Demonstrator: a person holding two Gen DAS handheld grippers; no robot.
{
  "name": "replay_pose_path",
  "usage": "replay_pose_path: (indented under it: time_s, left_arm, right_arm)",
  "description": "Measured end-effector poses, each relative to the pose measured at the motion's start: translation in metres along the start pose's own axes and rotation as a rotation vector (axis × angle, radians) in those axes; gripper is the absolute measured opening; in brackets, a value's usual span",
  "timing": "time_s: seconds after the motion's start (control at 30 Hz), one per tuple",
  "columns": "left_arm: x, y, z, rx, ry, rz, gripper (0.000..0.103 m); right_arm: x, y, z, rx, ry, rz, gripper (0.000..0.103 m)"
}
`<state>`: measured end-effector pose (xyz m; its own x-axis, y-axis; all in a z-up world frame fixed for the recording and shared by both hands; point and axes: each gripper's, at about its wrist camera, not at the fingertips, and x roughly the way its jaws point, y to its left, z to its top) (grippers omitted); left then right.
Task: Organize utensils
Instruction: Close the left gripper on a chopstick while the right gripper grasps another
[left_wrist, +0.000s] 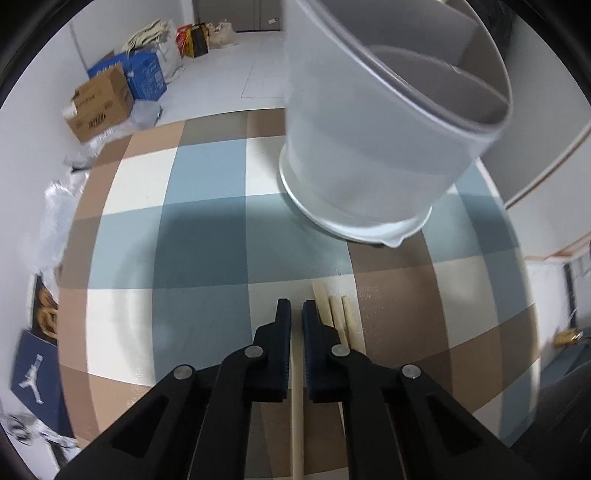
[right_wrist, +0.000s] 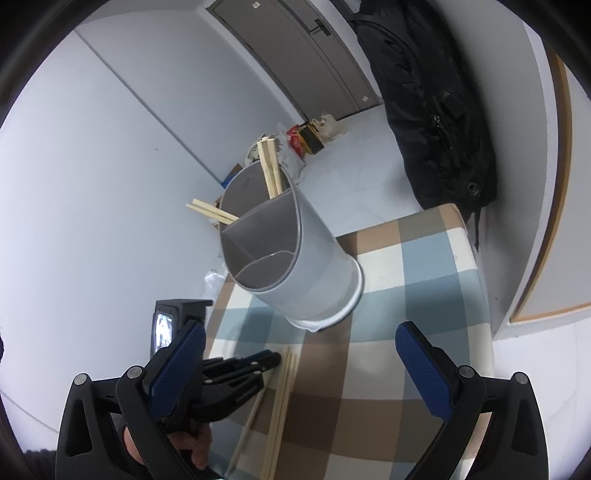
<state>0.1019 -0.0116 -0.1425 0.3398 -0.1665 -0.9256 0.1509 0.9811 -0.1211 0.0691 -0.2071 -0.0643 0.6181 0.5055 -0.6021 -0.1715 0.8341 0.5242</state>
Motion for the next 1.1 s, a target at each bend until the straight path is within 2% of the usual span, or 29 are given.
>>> replay_pose_path:
  time_s: [0.13, 0.33, 0.43, 0.5, 0.6, 0.8, 0.97, 1.1]
  left_arm:
    - [-0.021, 0.013, 0.000, -0.070, -0.080, -0.035, 0.002]
    - [-0.079, 0.041, -0.004, -0.187, -0.287, -0.072, 0.002]
    - [-0.105, 0.054, -0.012, -0.230, -0.392, -0.097, 0.002]
    - [-0.110, 0.067, -0.011, -0.256, -0.431, -0.127, 0.002]
    - [-0.108, 0.078, -0.006, -0.268, -0.456, -0.142, 0.002]
    - [-0.111, 0.092, -0.009, -0.271, -0.473, -0.198, 0.002]
    - [-0.121, 0.105, -0.013, -0.291, -0.493, -0.238, 0.002]
    - [-0.120, 0.117, -0.015, -0.325, -0.488, -0.252, 0.002]
  right_arm:
    - [0.006, 0.002, -0.002, -0.002, 0.015, -0.003, 0.103]
    - [0.019, 0.014, -0.011, -0.062, 0.052, -0.001, 0.102]
    - [0.030, 0.020, -0.016, -0.085, 0.095, 0.005, 0.083]
    - [0.040, 0.025, -0.022, -0.105, 0.139, -0.004, 0.069]
    - [0.055, 0.034, -0.029, -0.149, 0.198, -0.029, 0.058]
    - [0.090, 0.052, -0.038, -0.219, 0.306, -0.075, 0.046]
    - [0.127, 0.068, -0.042, -0.279, 0.381, -0.125, 0.037]
    - [0.147, 0.077, -0.048, -0.336, 0.401, -0.188, 0.036]
